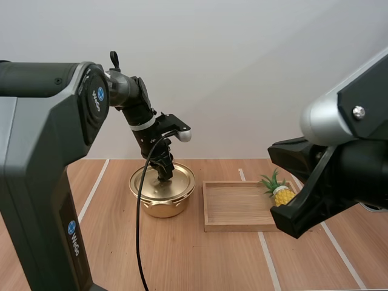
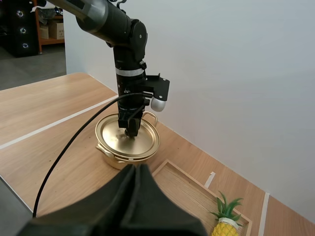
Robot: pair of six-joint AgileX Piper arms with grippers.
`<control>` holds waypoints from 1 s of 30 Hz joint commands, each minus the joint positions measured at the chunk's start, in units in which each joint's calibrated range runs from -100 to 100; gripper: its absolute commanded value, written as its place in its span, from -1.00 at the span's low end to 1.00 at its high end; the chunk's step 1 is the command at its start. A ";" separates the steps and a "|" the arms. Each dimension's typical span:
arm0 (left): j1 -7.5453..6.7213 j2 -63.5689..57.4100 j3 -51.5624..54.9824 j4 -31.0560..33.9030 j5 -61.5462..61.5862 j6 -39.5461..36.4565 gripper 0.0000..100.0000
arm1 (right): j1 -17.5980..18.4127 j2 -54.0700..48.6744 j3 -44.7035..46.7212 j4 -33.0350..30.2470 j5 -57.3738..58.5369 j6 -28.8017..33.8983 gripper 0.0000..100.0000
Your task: Open the pot, put the grape inside, and close it
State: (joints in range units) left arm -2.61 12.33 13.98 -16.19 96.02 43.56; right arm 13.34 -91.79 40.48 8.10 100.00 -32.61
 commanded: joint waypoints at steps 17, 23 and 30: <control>0.00 -15.33 -5.22 0.54 3.42 -4.66 1.00 | -0.18 -0.31 0.11 0.21 0.00 0.17 -1.00; 0.00 -24.90 -9.50 0.71 3.98 -5.11 1.00 | -0.18 -0.31 -0.44 0.08 0.00 0.17 -1.00; 0.00 -35.92 -11.79 2.45 3.98 -6.54 1.00 | -0.18 -0.31 -0.42 0.08 0.00 0.17 -1.00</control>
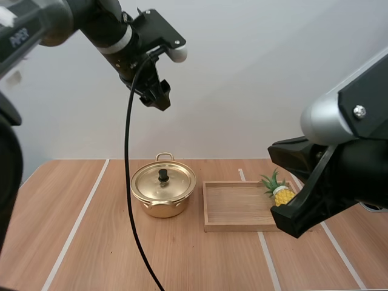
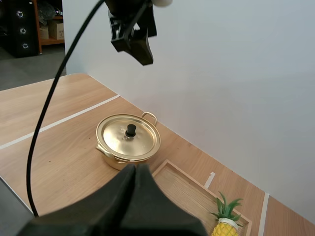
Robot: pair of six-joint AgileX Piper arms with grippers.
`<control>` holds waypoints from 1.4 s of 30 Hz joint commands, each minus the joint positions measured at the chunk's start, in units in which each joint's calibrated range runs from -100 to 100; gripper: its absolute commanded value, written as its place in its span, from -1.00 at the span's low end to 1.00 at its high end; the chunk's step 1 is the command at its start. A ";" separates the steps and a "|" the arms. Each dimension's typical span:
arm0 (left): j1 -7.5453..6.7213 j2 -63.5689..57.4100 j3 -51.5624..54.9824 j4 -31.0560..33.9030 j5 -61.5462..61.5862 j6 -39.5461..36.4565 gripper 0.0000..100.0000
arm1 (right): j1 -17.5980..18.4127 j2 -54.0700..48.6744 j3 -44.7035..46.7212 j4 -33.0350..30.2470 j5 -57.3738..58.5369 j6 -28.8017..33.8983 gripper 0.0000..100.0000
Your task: Open the pot, put the grape inside, and close it
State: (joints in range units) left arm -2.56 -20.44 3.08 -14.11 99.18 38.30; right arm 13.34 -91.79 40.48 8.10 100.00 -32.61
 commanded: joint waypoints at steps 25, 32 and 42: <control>-0.05 -40.70 -1.30 8.19 -7.14 -27.62 -0.55 | -0.18 -0.31 -0.42 -9.51 -19.54 25.53 -1.00; -0.05 -46.66 -0.31 8.15 -8.89 -30.81 -1.00 | -0.50 -0.31 -0.42 -16.25 -25.89 27.46 -1.00; -0.05 -60.78 17.88 21.07 -28.67 -43.37 -1.00 | -6.49 -5.25 -0.29 -15.54 -26.48 26.95 -1.00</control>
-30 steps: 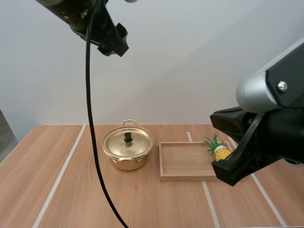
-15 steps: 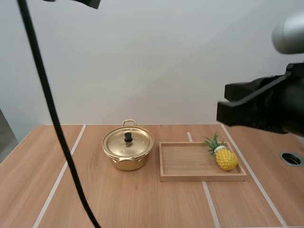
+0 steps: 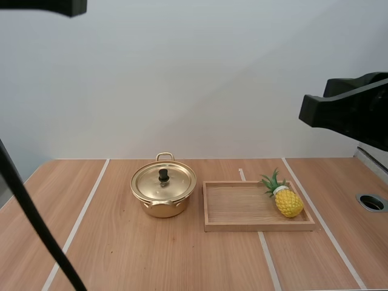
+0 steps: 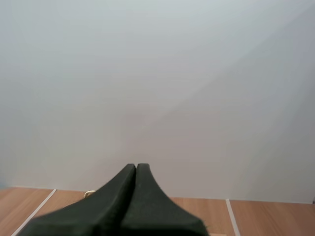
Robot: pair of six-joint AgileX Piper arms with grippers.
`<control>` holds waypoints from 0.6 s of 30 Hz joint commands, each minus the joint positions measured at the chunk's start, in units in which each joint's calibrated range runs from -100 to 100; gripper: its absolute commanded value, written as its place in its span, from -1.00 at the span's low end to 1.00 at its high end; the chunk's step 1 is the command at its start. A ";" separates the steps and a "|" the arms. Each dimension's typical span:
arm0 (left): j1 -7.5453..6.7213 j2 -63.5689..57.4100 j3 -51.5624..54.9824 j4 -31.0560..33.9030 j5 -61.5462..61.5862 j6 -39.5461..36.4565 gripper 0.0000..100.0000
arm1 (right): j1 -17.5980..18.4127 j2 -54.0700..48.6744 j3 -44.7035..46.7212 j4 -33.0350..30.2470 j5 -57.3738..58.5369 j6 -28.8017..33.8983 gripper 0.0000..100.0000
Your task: Open the pot, put the grape inside, and close it
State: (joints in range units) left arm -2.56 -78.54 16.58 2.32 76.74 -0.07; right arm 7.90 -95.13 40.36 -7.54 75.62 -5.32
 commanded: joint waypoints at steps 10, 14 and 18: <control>0.31 -15.98 24.42 10.33 -16.56 -12.97 -1.00 | -4.71 -4.87 2.66 -0.15 -5.72 -2.86 -1.00; 1.43 -20.67 30.00 10.33 -19.72 -14.57 -1.00 | -6.42 -4.87 4.25 -0.15 -7.05 -2.86 -1.00; 1.92 -21.46 35.13 10.33 -22.70 -16.44 -1.00 | -6.97 -4.87 8.11 0.29 -7.84 -2.86 -1.00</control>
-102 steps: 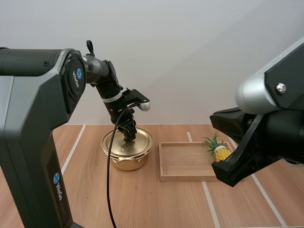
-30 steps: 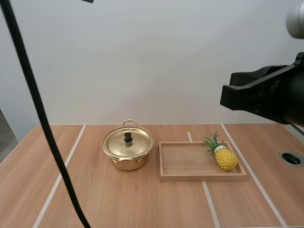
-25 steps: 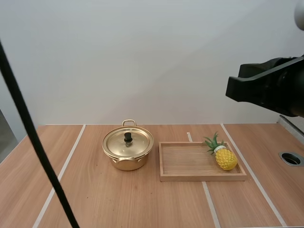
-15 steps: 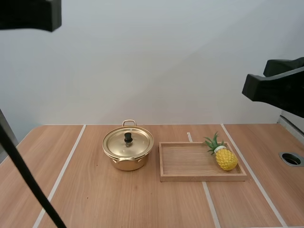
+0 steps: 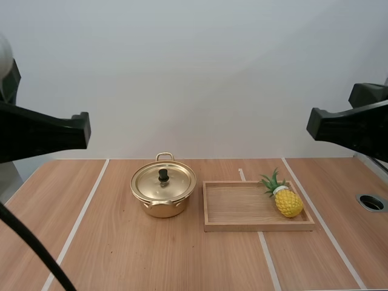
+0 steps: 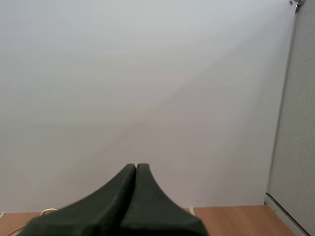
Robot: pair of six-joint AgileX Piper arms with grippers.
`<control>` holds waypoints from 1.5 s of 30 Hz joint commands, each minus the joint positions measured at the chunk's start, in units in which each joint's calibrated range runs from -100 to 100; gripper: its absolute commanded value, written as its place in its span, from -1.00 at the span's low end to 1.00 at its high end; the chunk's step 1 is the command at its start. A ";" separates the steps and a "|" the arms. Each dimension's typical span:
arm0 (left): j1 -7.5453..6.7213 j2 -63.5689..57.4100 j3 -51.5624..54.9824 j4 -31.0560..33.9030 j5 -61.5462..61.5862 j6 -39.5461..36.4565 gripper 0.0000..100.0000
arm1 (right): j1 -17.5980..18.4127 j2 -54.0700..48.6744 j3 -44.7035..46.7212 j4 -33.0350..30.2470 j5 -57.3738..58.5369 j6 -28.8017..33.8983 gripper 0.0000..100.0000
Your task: Open the pot, put the grape inside, and close it
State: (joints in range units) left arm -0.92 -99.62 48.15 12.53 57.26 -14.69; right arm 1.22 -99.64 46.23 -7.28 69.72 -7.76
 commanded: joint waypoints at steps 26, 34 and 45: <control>0.28 -0.38 32.75 0.12 -21.69 -4.09 -1.00 | -0.71 -0.36 34.40 -2.64 -25.42 0.74 -1.00; 0.28 -0.38 45.57 0.12 -36.33 -4.18 -1.00 | -0.71 -0.36 46.46 -3.09 -35.77 0.74 -1.00; -0.04 -0.38 51.85 -2.42 -42.36 -4.92 -1.00 | -0.71 -0.36 53.77 -2.34 -42.06 0.97 -1.00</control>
State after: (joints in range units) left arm -0.73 -99.80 99.75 11.77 14.11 -18.95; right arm 0.72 -99.64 99.68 -9.81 28.01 -6.83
